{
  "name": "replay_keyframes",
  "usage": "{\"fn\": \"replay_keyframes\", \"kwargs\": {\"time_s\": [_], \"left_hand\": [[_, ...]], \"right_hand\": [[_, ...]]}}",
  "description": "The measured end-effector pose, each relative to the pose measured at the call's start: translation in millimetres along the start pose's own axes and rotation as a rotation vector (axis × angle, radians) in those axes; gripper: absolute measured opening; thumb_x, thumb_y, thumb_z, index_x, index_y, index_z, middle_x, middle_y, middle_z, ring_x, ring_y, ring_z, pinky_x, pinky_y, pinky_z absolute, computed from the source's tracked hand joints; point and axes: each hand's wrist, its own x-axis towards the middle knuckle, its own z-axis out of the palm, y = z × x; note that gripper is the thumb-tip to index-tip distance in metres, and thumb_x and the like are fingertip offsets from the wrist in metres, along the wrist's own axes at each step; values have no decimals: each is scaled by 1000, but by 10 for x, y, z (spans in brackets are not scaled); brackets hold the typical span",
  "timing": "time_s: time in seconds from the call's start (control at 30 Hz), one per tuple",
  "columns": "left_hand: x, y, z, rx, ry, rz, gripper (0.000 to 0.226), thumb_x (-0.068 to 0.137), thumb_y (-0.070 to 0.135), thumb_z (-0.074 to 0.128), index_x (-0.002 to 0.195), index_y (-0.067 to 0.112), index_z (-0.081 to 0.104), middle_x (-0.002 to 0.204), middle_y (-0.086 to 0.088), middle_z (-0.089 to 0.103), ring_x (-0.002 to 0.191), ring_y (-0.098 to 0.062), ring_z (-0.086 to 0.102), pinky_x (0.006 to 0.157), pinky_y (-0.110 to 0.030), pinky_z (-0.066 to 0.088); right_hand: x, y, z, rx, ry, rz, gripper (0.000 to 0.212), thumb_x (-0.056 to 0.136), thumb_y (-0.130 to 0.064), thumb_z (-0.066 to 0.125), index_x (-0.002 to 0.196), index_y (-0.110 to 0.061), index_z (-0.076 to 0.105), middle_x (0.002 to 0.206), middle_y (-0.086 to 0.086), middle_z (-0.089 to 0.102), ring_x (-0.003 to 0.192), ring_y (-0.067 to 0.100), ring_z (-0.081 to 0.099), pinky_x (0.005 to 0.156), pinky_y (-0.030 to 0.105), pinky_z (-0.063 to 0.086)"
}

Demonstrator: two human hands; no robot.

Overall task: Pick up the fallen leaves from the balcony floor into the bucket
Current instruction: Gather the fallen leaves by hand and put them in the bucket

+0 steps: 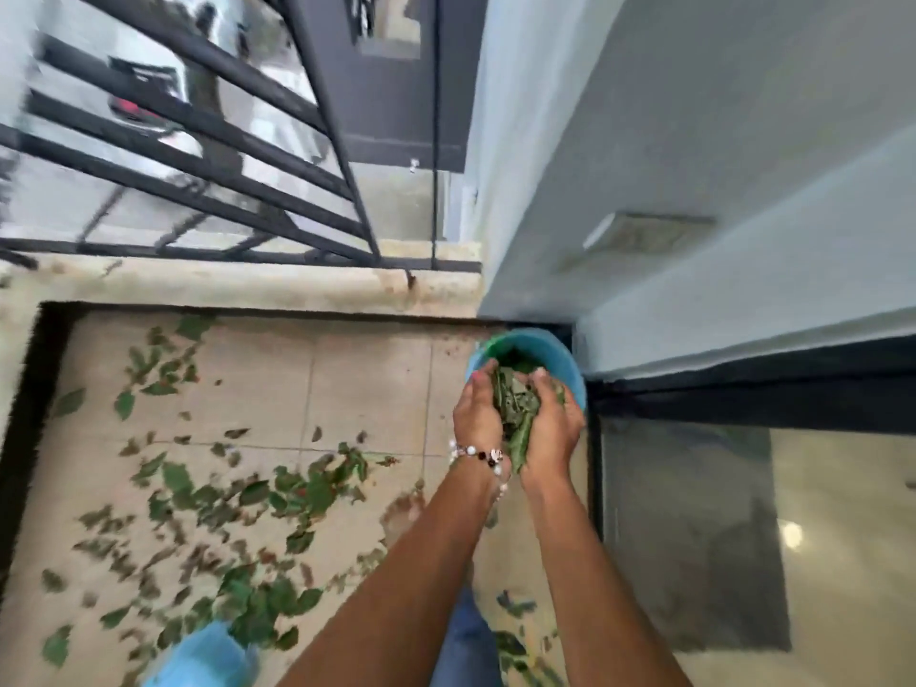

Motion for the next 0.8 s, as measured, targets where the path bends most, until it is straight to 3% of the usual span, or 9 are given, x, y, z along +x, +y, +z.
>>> {"fn": "replay_keyframes", "kwargs": {"time_s": [0.1,0.17,0.37,0.47,0.53,0.57,0.63,0.73,0.8], "left_hand": [[644,-408,97,8,-26,-166,47,93,53,52,109,14,71,114,-13,70,109,-30,65,100,-47,49],[1012,-631,190,-12,-77,-271,64,89,63,48,122,11,64,120,-15,67,112,-30,64,103,-47,47],[1751,-1025,176,50,-142,-430,90,83,81,30,128,10,61,122,-18,65,116,-35,61,107,-51,41],[1802,-1049,158,167,-104,-427,85,87,78,28,128,10,59,126,-12,63,116,-31,59,106,-46,41],[1761,-1059,136,241,-67,-422,76,93,71,26,136,13,50,131,-6,55,127,-28,49,104,-41,36],[1734,-1042,121,254,-57,-418,73,94,68,26,140,15,45,139,-8,50,132,-28,43,104,-40,34],[1641,-965,105,269,-39,-405,70,95,66,28,141,16,44,148,-8,42,137,-28,38,104,-40,33],[1491,-793,79,340,-59,-363,64,97,61,35,139,14,47,145,-8,46,131,-27,45,103,-44,37],[1364,-659,50,404,-65,-327,51,97,52,44,129,14,55,135,-8,56,115,-25,57,93,-41,46]], "right_hand": [[647,365,-161,128,129,61,9,89,-8,63,82,-6,69,81,10,72,78,25,69,75,37,56],[1072,611,-258,175,163,108,16,86,-12,67,98,-3,71,96,15,73,92,32,70,83,44,57],[1939,1066,-554,173,67,367,62,87,-63,55,132,-20,55,124,4,61,113,29,59,94,53,49],[2076,1159,-711,110,139,456,68,91,-66,43,139,-18,44,125,5,48,123,28,45,103,57,36],[2073,1201,-802,75,174,475,65,91,-66,43,132,-17,48,122,6,49,118,24,47,103,47,40],[2073,1218,-822,73,176,476,56,90,-66,44,118,-17,54,107,3,51,99,19,51,90,37,48],[2022,1181,-829,58,202,464,44,91,-63,48,92,-20,50,78,-5,40,65,9,38,58,22,38],[1863,1014,-786,6,163,427,47,94,-53,51,114,-10,56,79,-1,48,66,10,44,61,21,41],[1697,853,-697,-54,100,405,50,97,-45,51,127,-4,54,99,9,59,88,20,59,75,28,50]]}}
